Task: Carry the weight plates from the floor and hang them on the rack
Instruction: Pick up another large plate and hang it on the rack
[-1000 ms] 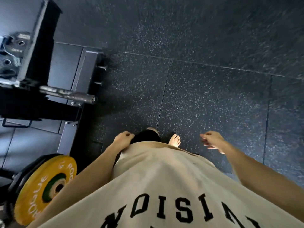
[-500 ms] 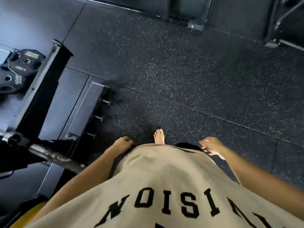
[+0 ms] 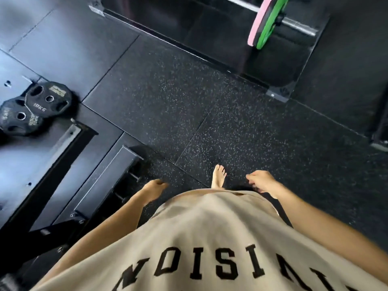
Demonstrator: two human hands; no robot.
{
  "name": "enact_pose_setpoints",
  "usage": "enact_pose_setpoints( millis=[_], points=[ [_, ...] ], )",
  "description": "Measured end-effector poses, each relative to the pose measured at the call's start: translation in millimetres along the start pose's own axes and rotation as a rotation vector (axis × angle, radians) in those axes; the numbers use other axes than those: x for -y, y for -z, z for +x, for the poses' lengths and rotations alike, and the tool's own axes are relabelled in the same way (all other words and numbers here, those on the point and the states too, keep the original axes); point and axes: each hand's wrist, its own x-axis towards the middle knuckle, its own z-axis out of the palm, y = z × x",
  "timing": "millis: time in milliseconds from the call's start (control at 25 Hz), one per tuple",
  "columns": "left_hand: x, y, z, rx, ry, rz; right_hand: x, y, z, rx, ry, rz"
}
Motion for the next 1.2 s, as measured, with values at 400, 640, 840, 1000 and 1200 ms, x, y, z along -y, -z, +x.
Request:
enact_pose_setpoints(
  millis=[400,640,840,1000,1200],
  points=[
    [-94,124,108,-0.198,0.218,-0.541,368,44,149,0.224,0.226,-0.453],
    [-146,306,178,-0.232,0.281,-0.737,609,-21,203,0.283,0.391,-0.697],
    [-152,432,218,-0.323,0.299,-0.884,780,-106,228,0.346,0.544,-0.858],
    [-142,513,267,-0.354,0.365,-1.020,911,-192,253,0.408,0.608,-0.984],
    [-119,609,301,-0.458,0.528,-1.203,1064,-299,254,0.505,0.692,-1.147]
  ],
)
